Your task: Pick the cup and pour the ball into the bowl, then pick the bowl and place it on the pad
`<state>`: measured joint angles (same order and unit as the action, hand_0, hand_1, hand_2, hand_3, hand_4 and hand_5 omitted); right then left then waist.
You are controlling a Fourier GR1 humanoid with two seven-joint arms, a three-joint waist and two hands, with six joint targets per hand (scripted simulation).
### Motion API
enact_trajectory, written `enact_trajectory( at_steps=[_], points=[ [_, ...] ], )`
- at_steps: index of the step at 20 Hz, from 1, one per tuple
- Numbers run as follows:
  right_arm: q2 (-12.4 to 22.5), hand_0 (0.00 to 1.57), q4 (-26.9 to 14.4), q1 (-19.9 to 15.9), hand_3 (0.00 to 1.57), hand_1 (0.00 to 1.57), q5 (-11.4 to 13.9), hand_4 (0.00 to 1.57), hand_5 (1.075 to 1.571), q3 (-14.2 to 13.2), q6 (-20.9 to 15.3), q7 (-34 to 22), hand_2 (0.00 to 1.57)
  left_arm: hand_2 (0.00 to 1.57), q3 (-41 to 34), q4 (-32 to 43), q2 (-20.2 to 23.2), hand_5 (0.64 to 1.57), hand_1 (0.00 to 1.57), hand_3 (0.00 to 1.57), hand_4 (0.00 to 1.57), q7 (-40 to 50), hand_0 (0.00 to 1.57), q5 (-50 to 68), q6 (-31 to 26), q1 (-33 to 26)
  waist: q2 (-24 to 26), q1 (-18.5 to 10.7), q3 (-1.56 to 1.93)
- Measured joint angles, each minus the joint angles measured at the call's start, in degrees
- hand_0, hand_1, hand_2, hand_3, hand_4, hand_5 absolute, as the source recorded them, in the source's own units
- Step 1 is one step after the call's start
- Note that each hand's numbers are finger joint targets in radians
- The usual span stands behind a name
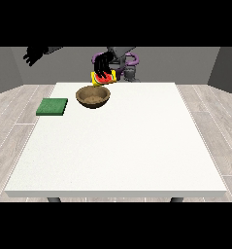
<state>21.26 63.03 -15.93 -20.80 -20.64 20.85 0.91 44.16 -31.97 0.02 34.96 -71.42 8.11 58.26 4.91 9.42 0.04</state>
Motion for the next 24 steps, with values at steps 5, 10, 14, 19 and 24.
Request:
enact_trajectory(
  at_steps=[5,10,14,19,24],
  points=[
    [-1.07,0.00,0.93,2.31,0.17,0.00,0.94,0.71,1.550,0.99,-0.67,0.03,0.00,1.15,0.68,-4.58,0.36,1.567,0.00,1.49,1.04,-0.15,0.00,-1.21,-4.76,-2.51,1.79,-0.42,-0.02],
    [-1.44,0.00,2.50,5.23,0.18,0.00,0.84,0.74,1.553,1.08,-0.90,-0.83,0.00,1.51,-7.86,-8.87,4.55,1.562,1.04,1.15,1.32,-2.63,1.04,5.11,2.56,-5.56,3.73,-1.75,-0.15],
    [-2.12,0.00,2.93,6.11,0.11,0.00,1.63,0.78,1.558,0.98,-3.22,-1.32,0.00,0.14,-18.66,-14.69,7.76,1.537,0.42,0.01,1.22,-8.69,0.42,16.80,7.85,-8.28,4.81,-5.56,-0.42],
    [-3.52,0.00,3.09,6.50,0.00,0.00,2.60,0.78,1.555,1.25,-5.78,-1.52,0.00,0.00,-34.17,-22.12,8.98,1.571,0.00,0.00,1.09,-15.10,0.00,35.33,9.25,-10.03,5.18,-9.44,-0.78],
    [-6.97,0.00,2.45,8.07,0.00,0.00,4.31,0.72,1.565,2.21,-9.01,0.08,0.00,0.00,-47.67,-27.20,11.40,1.567,0.00,0.00,1.05,-21.26,0.00,54.13,1.62,-11.27,3.41,-12.76,-0.60]
  ],
)
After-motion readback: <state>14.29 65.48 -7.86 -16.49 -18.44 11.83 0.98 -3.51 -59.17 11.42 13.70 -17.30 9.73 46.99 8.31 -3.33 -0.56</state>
